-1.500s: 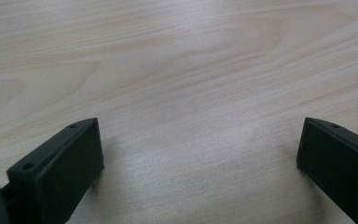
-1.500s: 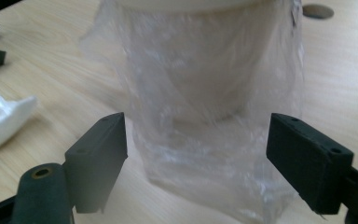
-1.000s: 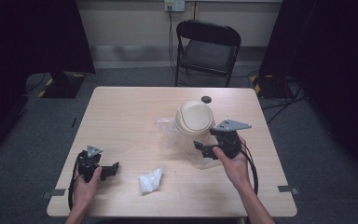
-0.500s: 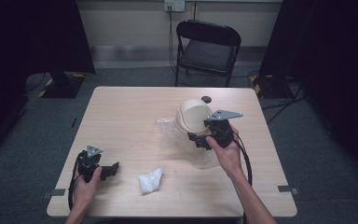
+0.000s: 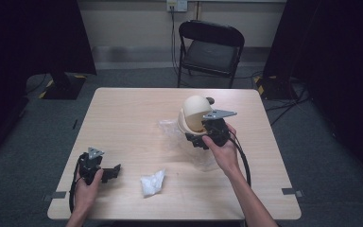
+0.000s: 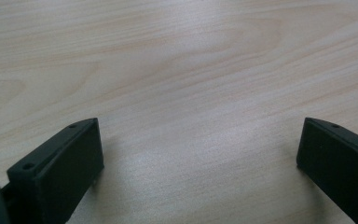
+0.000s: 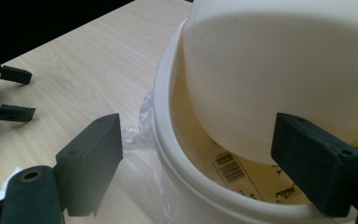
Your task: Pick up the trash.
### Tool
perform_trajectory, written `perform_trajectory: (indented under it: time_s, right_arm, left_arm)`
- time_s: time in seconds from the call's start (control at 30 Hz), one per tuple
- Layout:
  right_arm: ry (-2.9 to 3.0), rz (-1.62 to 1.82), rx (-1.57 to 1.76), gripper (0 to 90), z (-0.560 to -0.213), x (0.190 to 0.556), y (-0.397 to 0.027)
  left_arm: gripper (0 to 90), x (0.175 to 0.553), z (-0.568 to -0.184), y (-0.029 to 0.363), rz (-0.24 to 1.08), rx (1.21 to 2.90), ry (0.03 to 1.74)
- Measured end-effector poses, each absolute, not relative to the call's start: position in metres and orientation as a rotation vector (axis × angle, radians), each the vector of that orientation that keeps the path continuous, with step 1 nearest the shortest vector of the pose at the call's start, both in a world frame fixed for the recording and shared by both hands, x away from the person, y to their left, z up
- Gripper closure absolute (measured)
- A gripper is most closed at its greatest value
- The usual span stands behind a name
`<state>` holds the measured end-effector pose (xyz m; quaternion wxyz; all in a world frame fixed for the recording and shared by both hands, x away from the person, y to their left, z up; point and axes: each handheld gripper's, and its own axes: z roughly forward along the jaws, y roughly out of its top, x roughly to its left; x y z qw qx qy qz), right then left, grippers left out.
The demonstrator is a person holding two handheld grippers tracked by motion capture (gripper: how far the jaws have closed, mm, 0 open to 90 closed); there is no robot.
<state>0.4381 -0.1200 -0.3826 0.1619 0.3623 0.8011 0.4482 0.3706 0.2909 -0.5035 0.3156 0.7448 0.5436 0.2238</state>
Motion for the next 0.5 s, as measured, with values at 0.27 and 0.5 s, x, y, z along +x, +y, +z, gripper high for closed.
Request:
perform_trajectory:
  time_s: [0.27,0.5]
  right_arm:
    - [2.293,1.242,1.036,14.9,-0.3875,0.4444,-0.1138]
    - [2.288,1.182,1.048,16.0,-0.3858,0.4475,-0.1128]
  left_arm:
    - [0.0,0.3706,-0.5035,0.291,0.589,1.962,1.432]
    - [0.0,0.3706,-0.5035,0.2909,0.59,1.961,1.432]
